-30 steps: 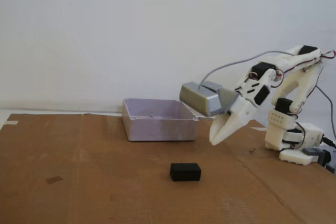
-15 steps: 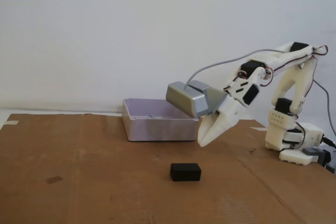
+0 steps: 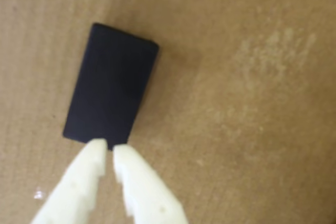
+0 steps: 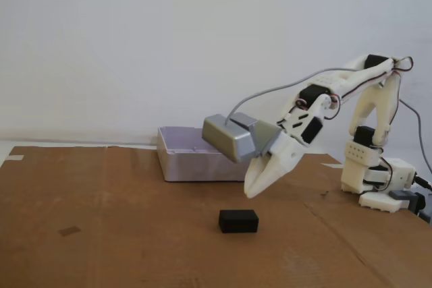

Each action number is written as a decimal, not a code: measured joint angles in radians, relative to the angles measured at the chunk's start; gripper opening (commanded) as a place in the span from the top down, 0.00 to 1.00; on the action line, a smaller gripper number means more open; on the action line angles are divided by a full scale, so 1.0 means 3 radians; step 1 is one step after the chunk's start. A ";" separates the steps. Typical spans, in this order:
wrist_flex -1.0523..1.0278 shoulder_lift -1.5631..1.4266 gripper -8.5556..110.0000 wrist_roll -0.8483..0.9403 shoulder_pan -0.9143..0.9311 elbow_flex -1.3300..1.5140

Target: Grasp a block and put it in the box.

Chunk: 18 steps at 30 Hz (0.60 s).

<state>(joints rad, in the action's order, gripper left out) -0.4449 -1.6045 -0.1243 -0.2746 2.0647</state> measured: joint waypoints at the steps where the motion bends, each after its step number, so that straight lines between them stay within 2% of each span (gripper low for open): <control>1: 0.0000 0.0015 0.93 0.0000 0.0000 0.0000; 7: 0.0000 0.0082 0.92 0.0000 0.0000 0.0000; 13: 0.0061 0.0087 0.80 0.0000 0.0000 0.0000; 18: 0.0240 0.0184 0.76 0.0000 0.0000 -0.0015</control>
<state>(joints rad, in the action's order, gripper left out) -0.3728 -1.5493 -0.1243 -0.2746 2.0601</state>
